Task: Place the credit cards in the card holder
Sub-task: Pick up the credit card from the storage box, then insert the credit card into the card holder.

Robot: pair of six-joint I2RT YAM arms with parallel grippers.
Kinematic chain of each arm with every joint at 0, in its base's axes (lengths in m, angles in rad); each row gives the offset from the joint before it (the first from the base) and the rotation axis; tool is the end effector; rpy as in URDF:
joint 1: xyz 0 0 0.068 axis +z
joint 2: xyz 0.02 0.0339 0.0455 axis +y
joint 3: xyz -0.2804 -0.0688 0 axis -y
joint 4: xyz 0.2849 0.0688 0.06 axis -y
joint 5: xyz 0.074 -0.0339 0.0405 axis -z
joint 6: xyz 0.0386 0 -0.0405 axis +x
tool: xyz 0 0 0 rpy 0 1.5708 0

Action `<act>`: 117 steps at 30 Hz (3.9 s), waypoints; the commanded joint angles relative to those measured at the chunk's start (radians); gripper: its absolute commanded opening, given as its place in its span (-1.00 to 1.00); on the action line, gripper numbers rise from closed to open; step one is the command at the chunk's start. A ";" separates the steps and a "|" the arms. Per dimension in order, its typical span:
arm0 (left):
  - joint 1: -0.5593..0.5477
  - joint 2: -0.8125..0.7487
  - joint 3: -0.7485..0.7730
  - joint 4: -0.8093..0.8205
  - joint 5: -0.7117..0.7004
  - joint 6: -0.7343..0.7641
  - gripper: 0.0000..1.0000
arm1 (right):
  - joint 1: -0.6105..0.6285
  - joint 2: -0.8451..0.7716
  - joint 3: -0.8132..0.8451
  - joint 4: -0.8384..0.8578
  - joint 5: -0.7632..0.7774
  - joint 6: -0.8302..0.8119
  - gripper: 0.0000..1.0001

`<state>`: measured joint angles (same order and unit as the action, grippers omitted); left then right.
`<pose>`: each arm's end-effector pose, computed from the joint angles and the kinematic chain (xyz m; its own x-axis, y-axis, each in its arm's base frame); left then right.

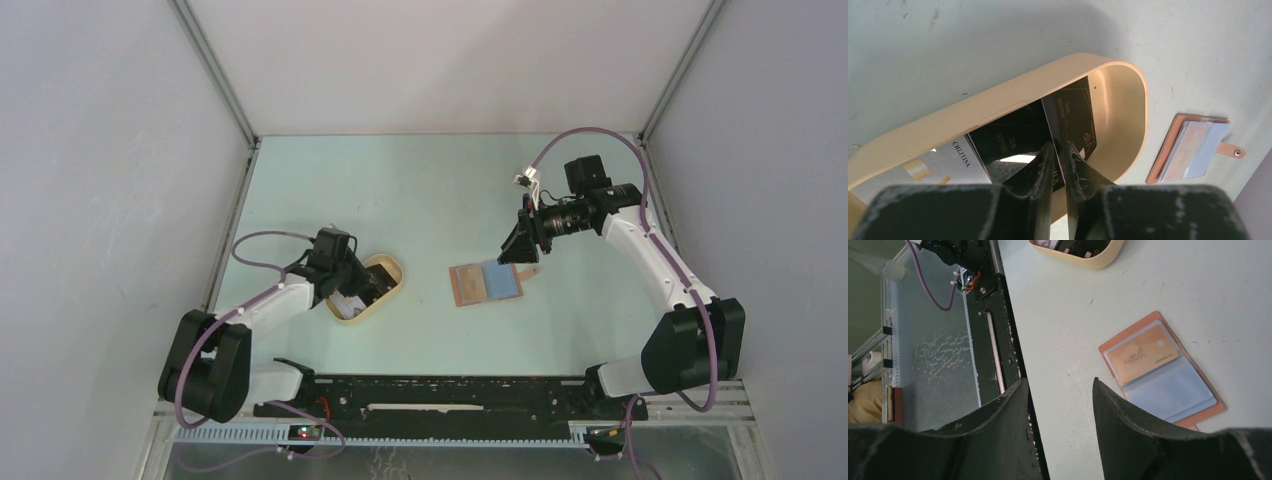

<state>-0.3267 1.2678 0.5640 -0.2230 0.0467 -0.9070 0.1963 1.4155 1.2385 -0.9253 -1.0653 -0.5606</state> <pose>0.2456 -0.0851 0.1525 -0.7401 -0.5800 -0.3405 -0.3827 0.7795 -0.4959 0.2970 0.0935 0.3167 -0.4849 -0.3589 -0.7975 -0.8735 0.2445 0.4211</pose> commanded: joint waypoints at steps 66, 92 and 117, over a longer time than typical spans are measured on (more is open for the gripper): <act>-0.024 -0.463 -0.196 0.607 0.304 0.040 -1.00 | 0.241 0.247 -0.022 0.815 -0.168 0.775 0.51; -0.170 -0.371 -0.152 0.783 0.339 -0.041 -1.00 | 0.284 0.339 -0.022 1.117 -0.188 1.109 0.30; -0.209 -0.284 -0.260 1.026 0.373 0.116 0.53 | 0.042 -0.070 -0.305 0.559 0.091 0.496 -1.00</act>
<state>-0.4984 0.8677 0.3229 0.5957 0.3759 -0.8330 0.3317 1.3880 1.0584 -0.3576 -1.0866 -0.0235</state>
